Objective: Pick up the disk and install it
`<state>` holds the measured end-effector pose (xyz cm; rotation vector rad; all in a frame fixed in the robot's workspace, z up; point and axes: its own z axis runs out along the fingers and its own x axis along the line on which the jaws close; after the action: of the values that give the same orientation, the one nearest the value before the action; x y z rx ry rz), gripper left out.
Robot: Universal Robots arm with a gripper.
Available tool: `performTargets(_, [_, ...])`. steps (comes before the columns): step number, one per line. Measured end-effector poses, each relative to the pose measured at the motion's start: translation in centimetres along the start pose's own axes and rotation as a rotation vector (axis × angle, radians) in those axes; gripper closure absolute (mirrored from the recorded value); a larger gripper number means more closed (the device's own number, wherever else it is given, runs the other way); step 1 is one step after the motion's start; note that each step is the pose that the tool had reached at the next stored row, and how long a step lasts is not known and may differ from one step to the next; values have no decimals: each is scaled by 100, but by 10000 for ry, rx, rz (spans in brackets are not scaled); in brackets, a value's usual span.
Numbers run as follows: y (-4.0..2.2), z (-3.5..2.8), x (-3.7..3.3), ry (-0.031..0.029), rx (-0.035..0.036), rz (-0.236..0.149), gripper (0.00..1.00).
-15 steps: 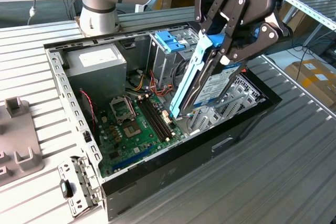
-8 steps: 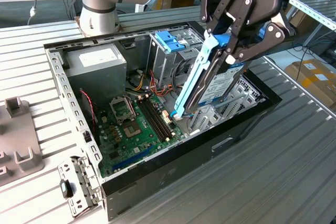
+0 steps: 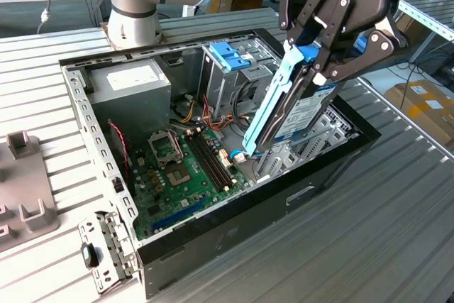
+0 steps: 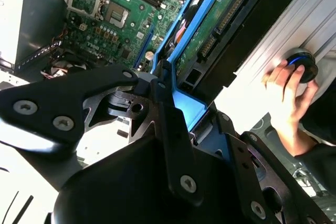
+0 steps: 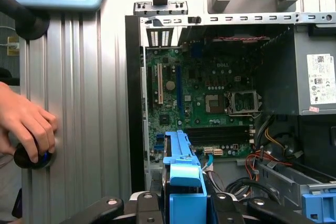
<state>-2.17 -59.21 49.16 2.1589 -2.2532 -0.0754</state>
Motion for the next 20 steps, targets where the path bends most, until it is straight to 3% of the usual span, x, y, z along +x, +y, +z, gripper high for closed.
performTargets(20, [-315,-6,-2,0,0,0,63])
